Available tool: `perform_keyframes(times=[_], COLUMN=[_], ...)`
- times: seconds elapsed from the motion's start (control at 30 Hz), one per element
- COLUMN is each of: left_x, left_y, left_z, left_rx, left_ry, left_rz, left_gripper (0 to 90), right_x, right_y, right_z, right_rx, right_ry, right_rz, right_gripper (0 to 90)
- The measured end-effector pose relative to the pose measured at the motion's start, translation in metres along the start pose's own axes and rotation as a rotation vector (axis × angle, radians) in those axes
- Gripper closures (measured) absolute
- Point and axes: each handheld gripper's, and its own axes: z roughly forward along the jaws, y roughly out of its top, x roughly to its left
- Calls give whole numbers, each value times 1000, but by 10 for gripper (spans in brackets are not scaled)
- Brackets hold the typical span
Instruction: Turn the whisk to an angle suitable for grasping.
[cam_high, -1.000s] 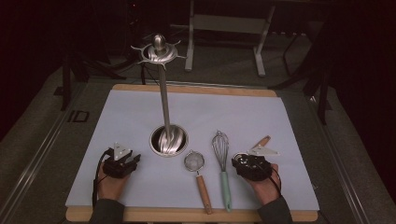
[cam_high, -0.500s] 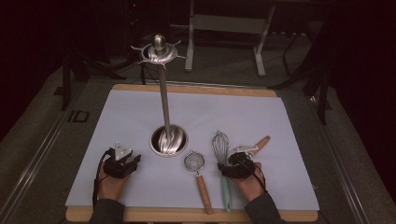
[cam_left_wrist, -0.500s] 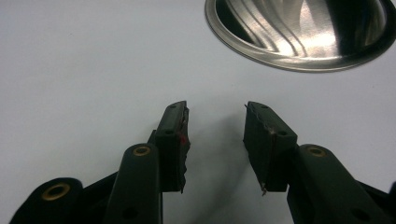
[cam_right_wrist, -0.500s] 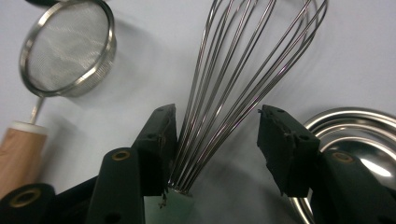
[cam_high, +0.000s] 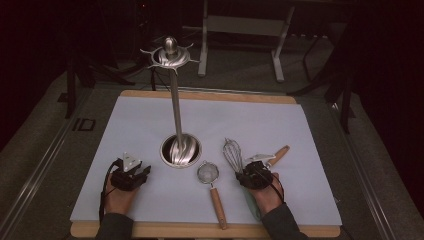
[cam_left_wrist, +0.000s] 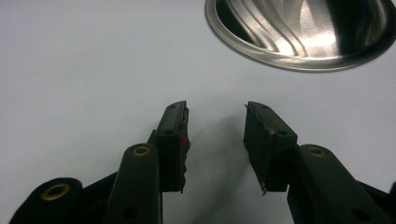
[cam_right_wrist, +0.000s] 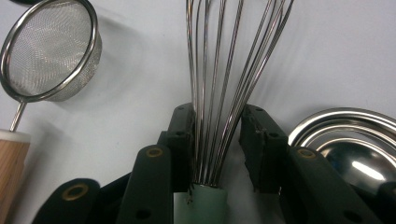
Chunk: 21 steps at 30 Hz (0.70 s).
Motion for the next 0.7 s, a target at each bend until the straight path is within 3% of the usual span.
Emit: perform_keyframes(times=[0.43, 0.7], left_x=[0, 0], left_y=[0, 0], left_z=[0, 0], left_rx=[0, 0], left_ry=[0, 1], left_rz=[0, 0], left_gripper=[600, 599], right_x=[-3, -16], right_y=[2, 5], right_z=[-8, -25], right_rx=[4, 3], right_ry=[39, 57], right_rz=[-23, -50], right_gripper=[694, 696])
